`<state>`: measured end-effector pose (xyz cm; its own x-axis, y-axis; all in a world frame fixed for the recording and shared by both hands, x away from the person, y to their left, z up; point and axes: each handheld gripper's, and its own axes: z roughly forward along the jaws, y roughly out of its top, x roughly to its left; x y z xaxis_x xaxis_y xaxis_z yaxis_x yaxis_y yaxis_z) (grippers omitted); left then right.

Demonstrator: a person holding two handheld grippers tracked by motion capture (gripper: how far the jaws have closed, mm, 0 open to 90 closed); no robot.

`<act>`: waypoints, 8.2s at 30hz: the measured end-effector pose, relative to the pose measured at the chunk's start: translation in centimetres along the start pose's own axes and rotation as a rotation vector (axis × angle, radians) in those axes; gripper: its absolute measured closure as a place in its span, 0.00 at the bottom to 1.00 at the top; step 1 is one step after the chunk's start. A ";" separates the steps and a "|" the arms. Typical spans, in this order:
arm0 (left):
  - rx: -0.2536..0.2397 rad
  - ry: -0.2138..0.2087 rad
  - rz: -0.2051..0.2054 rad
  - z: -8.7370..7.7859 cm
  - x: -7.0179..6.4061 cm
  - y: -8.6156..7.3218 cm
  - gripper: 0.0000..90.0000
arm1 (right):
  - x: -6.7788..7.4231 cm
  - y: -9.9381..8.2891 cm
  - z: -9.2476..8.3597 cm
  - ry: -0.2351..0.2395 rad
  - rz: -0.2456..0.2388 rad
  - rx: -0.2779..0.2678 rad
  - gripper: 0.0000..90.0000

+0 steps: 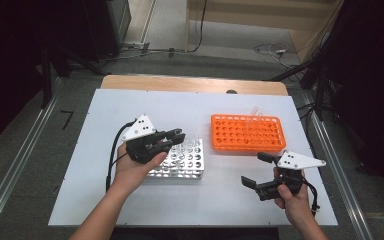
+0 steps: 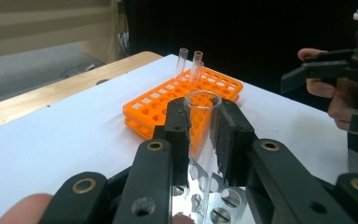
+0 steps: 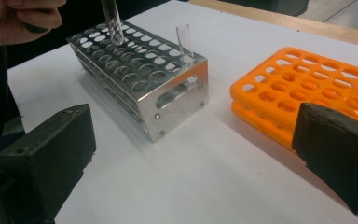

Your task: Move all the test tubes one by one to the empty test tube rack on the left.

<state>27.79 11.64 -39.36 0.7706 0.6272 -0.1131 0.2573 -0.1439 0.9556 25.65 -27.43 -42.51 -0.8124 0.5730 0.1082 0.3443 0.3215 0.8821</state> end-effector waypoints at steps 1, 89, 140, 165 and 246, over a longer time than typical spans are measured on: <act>-0.001 0.004 -0.001 0.0 0.1 0.1 0.85 | 0.0 0.0 0.0 0.000 0.000 0.000 0.00; 0.185 0.065 -0.077 4.7 1.5 -1.9 0.28 | -2.1 -2.1 -2.1 -0.078 0.028 -0.049 0.04; 0.014 0.119 -0.114 -5.9 0.0 -6.1 0.00 | -4.5 1.1 0.6 -0.116 0.068 0.001 0.04; 0.019 0.127 -0.136 -5.4 0.3 -6.3 0.00 | -9.7 2.2 5.5 -0.263 0.157 0.046 0.44; 0.018 0.135 -0.116 -5.0 0.0 -5.9 0.00 | -9.7 3.0 7.9 -0.383 0.132 -0.023 0.82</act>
<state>23.39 16.30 -43.63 0.6503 0.7370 -0.1839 0.3516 -0.0774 0.9329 38.26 -26.11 -44.55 -0.5262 0.8491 0.0458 0.4195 0.2124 0.8825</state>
